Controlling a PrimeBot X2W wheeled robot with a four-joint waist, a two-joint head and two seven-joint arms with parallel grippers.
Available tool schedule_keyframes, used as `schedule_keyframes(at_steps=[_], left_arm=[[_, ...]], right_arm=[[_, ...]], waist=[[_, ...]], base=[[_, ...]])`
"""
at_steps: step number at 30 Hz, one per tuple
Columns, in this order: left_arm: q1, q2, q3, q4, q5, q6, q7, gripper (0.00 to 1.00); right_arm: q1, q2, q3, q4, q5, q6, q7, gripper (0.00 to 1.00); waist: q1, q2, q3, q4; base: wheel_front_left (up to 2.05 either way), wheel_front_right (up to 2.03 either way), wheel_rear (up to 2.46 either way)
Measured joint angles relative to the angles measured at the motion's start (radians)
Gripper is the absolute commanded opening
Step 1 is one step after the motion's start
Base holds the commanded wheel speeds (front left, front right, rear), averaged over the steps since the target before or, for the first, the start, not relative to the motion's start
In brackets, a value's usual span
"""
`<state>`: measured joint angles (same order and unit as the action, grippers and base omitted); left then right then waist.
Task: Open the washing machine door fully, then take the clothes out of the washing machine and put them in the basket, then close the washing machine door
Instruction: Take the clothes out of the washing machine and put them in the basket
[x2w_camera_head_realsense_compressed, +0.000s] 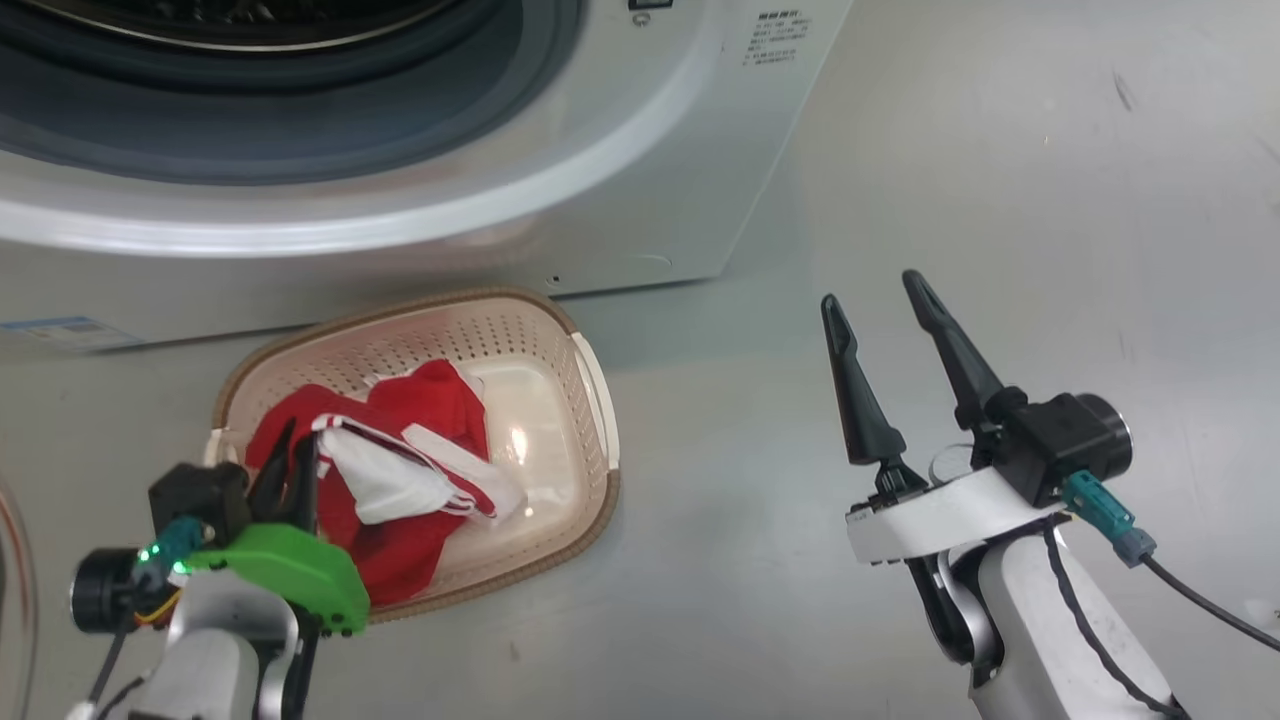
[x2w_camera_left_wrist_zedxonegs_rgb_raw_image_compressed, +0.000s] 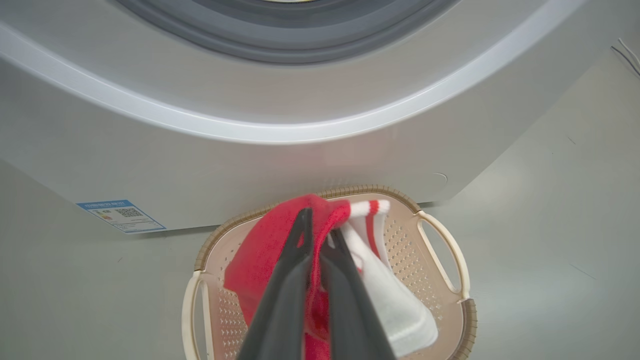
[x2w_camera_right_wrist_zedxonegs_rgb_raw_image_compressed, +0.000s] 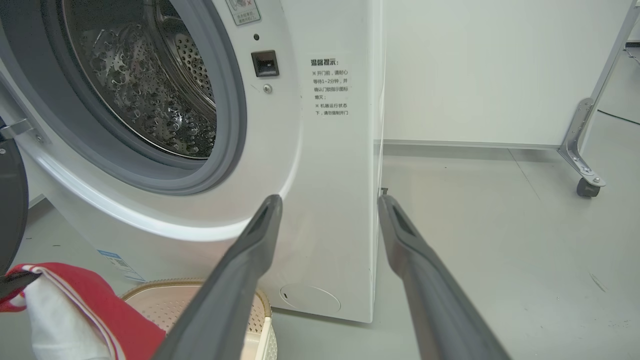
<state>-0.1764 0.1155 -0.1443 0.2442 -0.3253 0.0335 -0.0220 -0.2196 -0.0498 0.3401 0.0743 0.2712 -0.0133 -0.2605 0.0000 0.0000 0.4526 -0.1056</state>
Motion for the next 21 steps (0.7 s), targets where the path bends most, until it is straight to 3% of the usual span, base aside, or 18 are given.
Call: schedule_keyframes(at_steps=[21], left_arm=[[-0.299,0.007,0.033,0.329,-0.047,-0.039,0.093,0.00]], right_arm=[[-0.114,-0.001,0.050,-0.068,0.039,-0.040,0.000,1.00]], waist=[[0.0000,0.0000,0.235,-0.092]], base=[[0.00,0.00,0.00]])
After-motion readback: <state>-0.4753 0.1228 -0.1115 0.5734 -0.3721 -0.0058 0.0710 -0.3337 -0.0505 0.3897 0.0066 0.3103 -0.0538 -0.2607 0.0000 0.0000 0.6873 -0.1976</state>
